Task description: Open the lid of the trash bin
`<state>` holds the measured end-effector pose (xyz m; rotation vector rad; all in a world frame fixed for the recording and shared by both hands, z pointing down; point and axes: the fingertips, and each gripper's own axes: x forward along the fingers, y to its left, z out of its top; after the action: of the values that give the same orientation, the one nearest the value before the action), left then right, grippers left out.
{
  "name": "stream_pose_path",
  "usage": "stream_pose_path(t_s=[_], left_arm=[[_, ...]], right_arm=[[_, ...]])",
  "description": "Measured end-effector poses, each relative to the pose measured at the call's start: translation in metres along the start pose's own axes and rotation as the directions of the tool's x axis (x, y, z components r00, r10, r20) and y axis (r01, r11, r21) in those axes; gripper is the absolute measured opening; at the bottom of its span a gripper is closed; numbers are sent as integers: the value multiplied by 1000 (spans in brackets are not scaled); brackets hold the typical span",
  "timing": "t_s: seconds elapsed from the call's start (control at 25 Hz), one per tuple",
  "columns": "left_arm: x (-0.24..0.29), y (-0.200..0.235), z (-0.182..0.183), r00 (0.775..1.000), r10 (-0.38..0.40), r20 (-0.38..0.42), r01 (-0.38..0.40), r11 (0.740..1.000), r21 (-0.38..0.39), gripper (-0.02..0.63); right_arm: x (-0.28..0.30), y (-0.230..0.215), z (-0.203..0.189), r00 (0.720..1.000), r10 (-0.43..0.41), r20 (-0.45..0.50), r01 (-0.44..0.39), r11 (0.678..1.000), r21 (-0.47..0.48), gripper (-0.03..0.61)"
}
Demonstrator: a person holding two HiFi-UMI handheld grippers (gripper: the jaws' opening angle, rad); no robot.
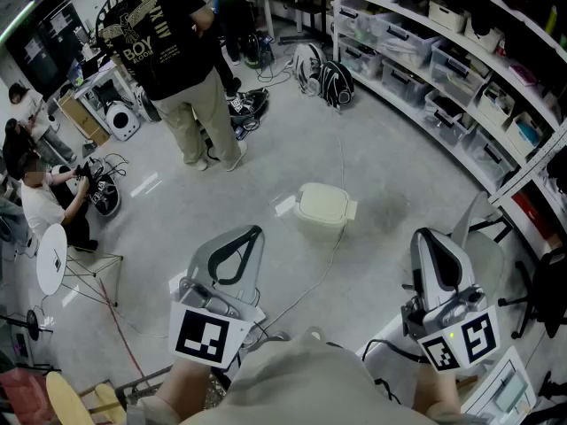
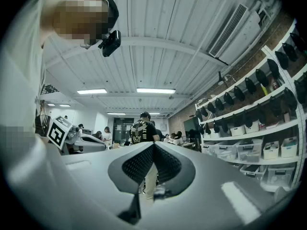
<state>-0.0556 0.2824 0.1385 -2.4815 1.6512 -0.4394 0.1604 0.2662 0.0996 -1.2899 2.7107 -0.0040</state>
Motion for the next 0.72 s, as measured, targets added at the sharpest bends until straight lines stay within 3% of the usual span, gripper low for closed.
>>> stream_pose_path(t_s=[0.72], left_arm=[[-10,-29,-1,1000,-2,-7,2,1000,-4,3]], right_arm=[[-34,-11,-19,999,-20,-27,21,998,51,3]])
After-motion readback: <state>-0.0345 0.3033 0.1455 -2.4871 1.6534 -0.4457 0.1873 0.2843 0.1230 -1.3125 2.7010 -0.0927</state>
